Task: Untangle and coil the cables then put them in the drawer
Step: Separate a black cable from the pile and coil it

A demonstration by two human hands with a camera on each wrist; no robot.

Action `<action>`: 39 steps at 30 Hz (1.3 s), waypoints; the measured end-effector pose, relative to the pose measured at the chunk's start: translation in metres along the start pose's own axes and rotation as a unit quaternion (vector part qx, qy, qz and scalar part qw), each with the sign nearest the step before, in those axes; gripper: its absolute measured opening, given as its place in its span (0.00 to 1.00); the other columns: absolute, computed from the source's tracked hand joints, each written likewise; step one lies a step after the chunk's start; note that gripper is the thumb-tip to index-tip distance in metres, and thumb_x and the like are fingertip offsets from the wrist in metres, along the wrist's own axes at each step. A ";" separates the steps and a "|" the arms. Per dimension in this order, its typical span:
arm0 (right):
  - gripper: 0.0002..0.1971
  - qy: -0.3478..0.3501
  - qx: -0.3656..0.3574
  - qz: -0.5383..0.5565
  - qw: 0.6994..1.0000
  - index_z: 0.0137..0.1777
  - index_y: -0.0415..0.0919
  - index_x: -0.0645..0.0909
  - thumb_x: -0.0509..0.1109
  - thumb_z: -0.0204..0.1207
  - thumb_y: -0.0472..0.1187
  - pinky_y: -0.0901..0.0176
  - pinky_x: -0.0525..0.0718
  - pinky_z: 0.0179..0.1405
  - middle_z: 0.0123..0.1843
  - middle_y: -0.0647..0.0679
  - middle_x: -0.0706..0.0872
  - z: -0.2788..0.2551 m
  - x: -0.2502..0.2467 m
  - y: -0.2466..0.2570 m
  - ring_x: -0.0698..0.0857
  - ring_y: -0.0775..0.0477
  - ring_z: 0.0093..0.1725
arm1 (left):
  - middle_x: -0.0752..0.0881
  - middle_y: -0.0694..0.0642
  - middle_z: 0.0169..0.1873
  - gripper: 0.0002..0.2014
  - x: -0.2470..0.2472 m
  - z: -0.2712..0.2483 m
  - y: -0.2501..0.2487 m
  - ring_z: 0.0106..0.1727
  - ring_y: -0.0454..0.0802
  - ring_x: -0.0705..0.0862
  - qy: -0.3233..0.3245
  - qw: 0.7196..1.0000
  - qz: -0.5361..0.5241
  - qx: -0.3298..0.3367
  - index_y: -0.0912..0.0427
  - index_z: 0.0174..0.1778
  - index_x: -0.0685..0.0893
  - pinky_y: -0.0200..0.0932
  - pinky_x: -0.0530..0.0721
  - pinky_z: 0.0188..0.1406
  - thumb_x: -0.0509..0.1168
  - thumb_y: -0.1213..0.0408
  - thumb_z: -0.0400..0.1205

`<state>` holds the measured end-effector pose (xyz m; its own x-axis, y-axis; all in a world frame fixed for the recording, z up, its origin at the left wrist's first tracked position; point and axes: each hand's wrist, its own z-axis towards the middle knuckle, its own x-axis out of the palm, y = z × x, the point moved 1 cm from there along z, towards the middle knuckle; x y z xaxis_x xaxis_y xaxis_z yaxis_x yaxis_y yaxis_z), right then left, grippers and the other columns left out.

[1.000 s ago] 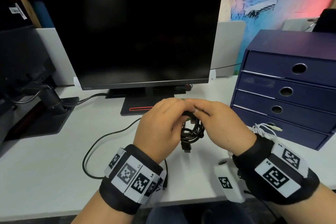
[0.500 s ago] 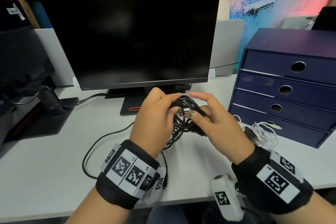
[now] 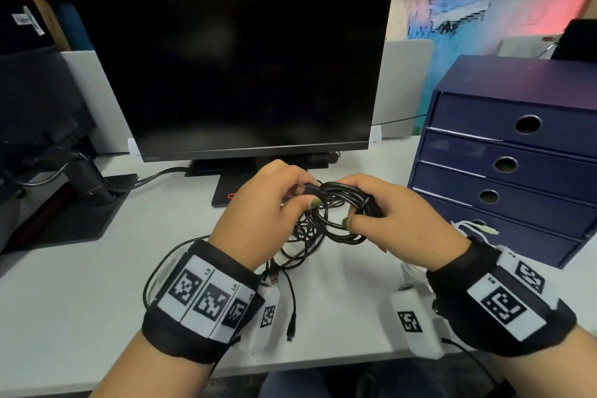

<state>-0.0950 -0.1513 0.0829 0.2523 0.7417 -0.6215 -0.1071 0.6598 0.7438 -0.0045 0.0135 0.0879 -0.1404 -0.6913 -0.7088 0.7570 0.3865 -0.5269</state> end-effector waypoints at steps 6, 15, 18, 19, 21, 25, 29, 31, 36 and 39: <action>0.20 0.016 0.005 0.065 0.998 0.65 0.59 0.78 0.69 0.77 0.36 0.68 0.80 0.26 0.49 0.58 0.83 -0.001 -0.006 -0.004 0.82 0.63 0.29 | 0.85 0.36 0.50 0.19 0.009 -0.003 0.000 0.53 0.34 0.82 0.039 0.995 -0.091 -0.028 0.36 0.65 0.75 0.33 0.80 0.54 0.66 0.61 0.81; 0.20 0.000 0.031 0.093 0.995 0.62 0.61 0.80 0.71 0.75 0.38 0.60 0.88 0.40 0.51 0.55 0.85 -0.007 -0.008 -0.021 0.87 0.55 0.37 | 0.86 0.36 0.39 0.09 0.024 -0.004 0.004 0.44 0.33 0.83 0.051 0.992 -0.114 -0.019 0.40 0.54 0.85 0.28 0.80 0.43 0.67 0.57 0.80; 0.18 -0.012 0.054 0.119 0.991 0.62 0.61 0.81 0.71 0.76 0.40 0.64 0.86 0.37 0.50 0.56 0.85 -0.010 -0.009 -0.026 0.86 0.54 0.34 | 0.86 0.38 0.38 0.06 0.034 -0.001 0.007 0.43 0.33 0.83 0.052 0.991 -0.118 -0.032 0.42 0.52 0.85 0.27 0.79 0.42 0.68 0.56 0.80; 0.16 -0.019 0.068 0.124 0.990 0.61 0.61 0.81 0.71 0.77 0.41 0.66 0.85 0.36 0.50 0.56 0.86 -0.011 -0.010 -0.029 0.86 0.53 0.35 | 0.86 0.39 0.38 0.06 0.038 0.000 0.009 0.43 0.32 0.83 0.058 0.991 -0.113 -0.037 0.42 0.51 0.86 0.28 0.79 0.42 0.68 0.55 0.80; 0.13 -0.035 0.103 0.120 0.987 0.60 0.60 0.81 0.69 0.78 0.44 0.64 0.85 0.37 0.50 0.55 0.86 -0.013 -0.012 -0.038 0.87 0.51 0.39 | 0.86 0.39 0.38 0.07 0.046 0.004 0.011 0.41 0.33 0.83 0.081 0.990 -0.108 -0.048 0.43 0.52 0.86 0.32 0.81 0.44 0.68 0.55 0.80; 0.12 -0.066 0.191 0.143 0.969 0.60 0.53 0.82 0.68 0.78 0.48 0.51 0.88 0.44 0.53 0.46 0.86 -0.023 -0.017 -0.058 0.90 0.46 0.42 | 0.86 0.39 0.41 0.07 0.065 0.014 0.012 0.44 0.35 0.83 0.140 0.986 -0.069 -0.055 0.44 0.51 0.87 0.37 0.82 0.49 0.70 0.55 0.78; 0.29 0.011 0.179 0.057 0.982 0.65 0.65 0.77 0.79 0.62 0.59 0.60 0.86 0.49 0.56 0.59 0.83 -0.040 -0.007 -0.061 0.86 0.54 0.49 | 0.85 0.40 0.40 0.07 0.083 0.022 0.012 0.39 0.37 0.82 0.180 0.981 -0.040 -0.059 0.47 0.51 0.88 0.38 0.83 0.45 0.69 0.55 0.80; 0.32 0.031 0.179 -0.004 0.983 0.66 0.67 0.74 0.82 0.62 0.52 0.67 0.83 0.43 0.58 0.60 0.79 -0.042 0.004 -0.063 0.85 0.55 0.45 | 0.86 0.41 0.41 0.07 0.090 0.025 0.014 0.39 0.35 0.81 0.190 0.980 -0.024 -0.061 0.48 0.52 0.88 0.33 0.81 0.42 0.69 0.54 0.80; 0.13 0.006 0.202 -0.049 0.978 0.46 0.60 0.84 0.81 0.63 0.50 0.57 0.84 0.48 0.53 0.52 0.80 -0.029 0.020 -0.078 0.82 0.52 0.44 | 0.87 0.44 0.50 0.12 0.097 0.031 0.019 0.48 0.40 0.83 0.202 0.976 -0.026 -0.079 0.48 0.59 0.86 0.29 0.76 0.47 0.68 0.56 0.81; 0.09 0.001 0.236 -0.029 0.971 0.44 0.50 0.86 0.80 0.66 0.47 0.62 0.85 0.34 0.46 0.50 0.87 -0.018 0.020 -0.081 0.84 0.53 0.34 | 0.84 0.44 0.56 0.15 0.091 0.035 0.022 0.55 0.42 0.81 0.200 0.975 -0.016 -0.097 0.46 0.66 0.82 0.38 0.75 0.54 0.63 0.54 0.84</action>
<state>-0.0986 -0.1878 0.0060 0.2424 0.7054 -0.6661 0.3605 0.5719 0.7369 0.0220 -0.0627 0.0281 -0.4286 -0.4267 -0.7964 0.6191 0.5033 -0.6028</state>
